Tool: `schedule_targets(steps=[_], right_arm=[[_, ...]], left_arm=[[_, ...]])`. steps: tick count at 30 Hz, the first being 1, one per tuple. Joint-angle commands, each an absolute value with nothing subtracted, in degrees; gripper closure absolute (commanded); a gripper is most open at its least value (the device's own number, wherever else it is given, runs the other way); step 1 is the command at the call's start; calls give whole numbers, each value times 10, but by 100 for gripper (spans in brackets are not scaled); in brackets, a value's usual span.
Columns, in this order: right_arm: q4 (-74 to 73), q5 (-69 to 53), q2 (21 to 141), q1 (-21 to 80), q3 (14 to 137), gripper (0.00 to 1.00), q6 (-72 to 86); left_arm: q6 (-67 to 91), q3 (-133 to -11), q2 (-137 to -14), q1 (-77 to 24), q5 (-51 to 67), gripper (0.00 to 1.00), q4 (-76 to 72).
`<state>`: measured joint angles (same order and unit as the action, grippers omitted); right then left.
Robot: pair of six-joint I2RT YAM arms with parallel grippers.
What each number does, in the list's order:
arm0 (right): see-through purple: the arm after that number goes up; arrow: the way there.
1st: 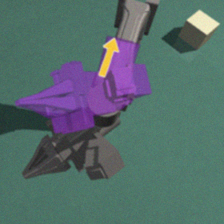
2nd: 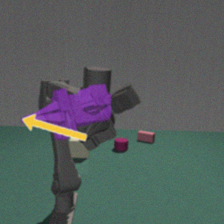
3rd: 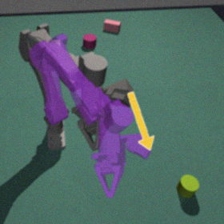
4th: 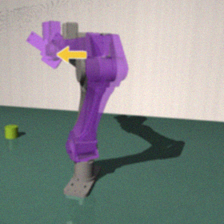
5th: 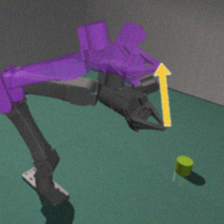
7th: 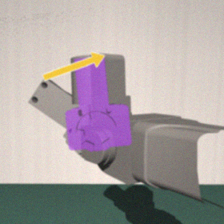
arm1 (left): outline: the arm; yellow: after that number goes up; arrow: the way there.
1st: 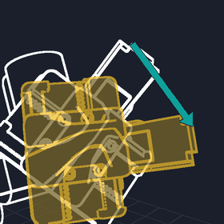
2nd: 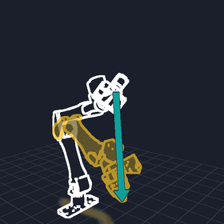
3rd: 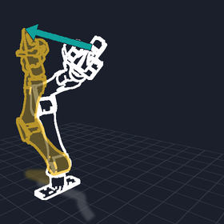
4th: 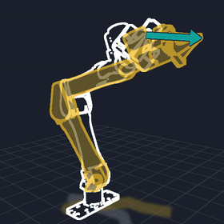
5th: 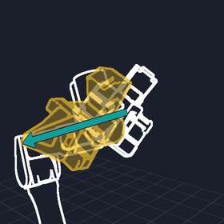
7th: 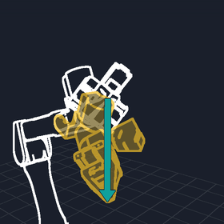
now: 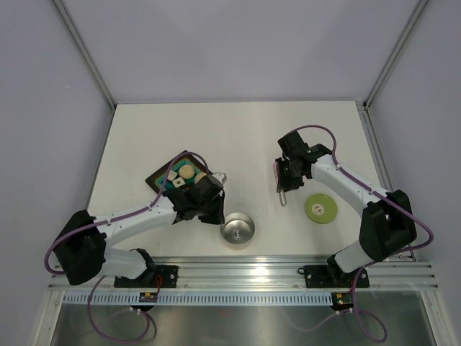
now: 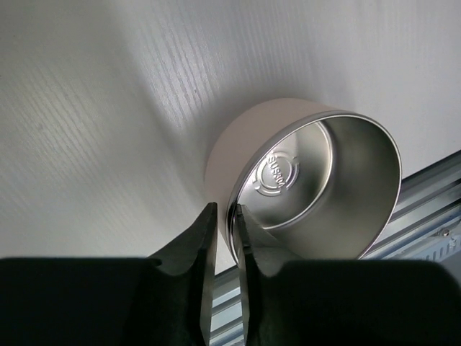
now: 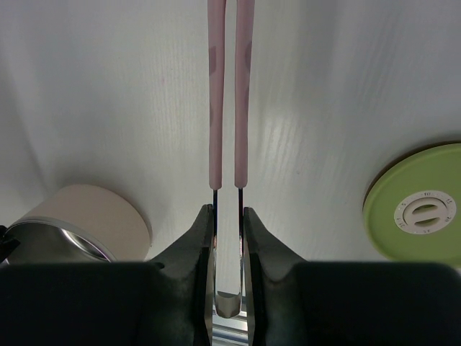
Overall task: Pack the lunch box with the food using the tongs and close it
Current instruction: Move the packing box to the center of the board.
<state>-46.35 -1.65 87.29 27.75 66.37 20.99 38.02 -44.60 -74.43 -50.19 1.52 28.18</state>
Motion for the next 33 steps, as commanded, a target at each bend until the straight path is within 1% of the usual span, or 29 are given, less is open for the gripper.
schedule_targets(steps=[1, 2, 5, 7, 8, 9, 10, 15, 22, 27, 28, 32, 33], right_arm=[[-450, -3, 858, 281, 684, 82, 214], [-450, -3, 859, 281, 683, 82, 214], [-450, -4, 860, 280, 683, 82, 213], [-449, -3, 860, 281, 682, 82, 214], [-448, -4, 860, 281, 683, 82, 214], [-448, -3, 860, 281, 684, 82, 214], [-448, -3, 860, 280, 684, 82, 214], [-448, -4, 861, 280, 685, 82, 215], [-448, -5, 855, 280, 683, 82, 215], [-446, -11, 851, 280, 681, 82, 215], [-446, -13, 853, 281, 682, 82, 215], [-452, -15, 863, 287, 701, 82, 207], [-454, -15, 866, 290, 707, 82, 205]], left_arm=[[376, -470, -754, -504, -18, 84, 256], [374, -472, -756, -504, -21, 86, 257], [370, -480, -761, -504, -25, 87, 261], [367, -485, -765, -504, -33, 91, 265], [367, -486, -765, -504, -39, 96, 265], [367, -487, -766, -504, -47, 99, 267], [371, -491, -767, -503, -66, 100, 276], [378, -503, -771, -483, -99, 100, 285], [374, -543, -785, -475, -179, 100, 335], [371, -545, -781, -471, -194, 100, 354], [368, -543, -780, -471, -190, 98, 352], [354, -543, -784, -470, -159, 66, 346], [352, -545, -787, -471, -155, 64, 346]])
